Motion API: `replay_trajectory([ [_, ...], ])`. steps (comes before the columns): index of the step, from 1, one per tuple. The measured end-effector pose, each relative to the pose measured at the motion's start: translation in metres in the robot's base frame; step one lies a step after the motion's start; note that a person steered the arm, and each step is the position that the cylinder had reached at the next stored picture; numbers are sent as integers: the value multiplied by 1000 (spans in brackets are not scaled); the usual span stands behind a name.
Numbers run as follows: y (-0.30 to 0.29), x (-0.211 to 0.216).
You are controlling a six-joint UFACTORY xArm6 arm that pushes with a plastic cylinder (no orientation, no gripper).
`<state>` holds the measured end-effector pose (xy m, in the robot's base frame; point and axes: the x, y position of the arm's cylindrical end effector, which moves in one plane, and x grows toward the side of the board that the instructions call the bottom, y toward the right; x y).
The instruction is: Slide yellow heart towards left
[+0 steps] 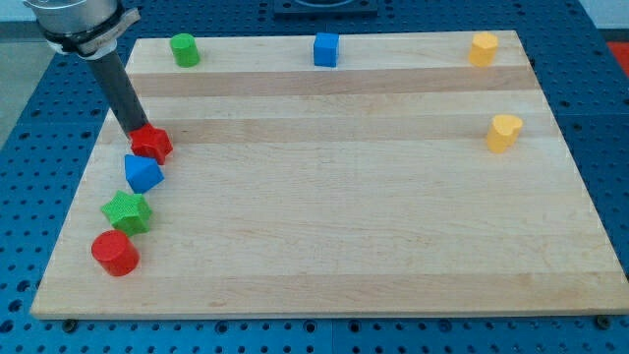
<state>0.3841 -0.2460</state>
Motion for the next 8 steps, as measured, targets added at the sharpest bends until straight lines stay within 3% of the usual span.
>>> replay_trajectory([
  [2, 0, -37],
  [4, 88, -37],
  [8, 295, 77],
])
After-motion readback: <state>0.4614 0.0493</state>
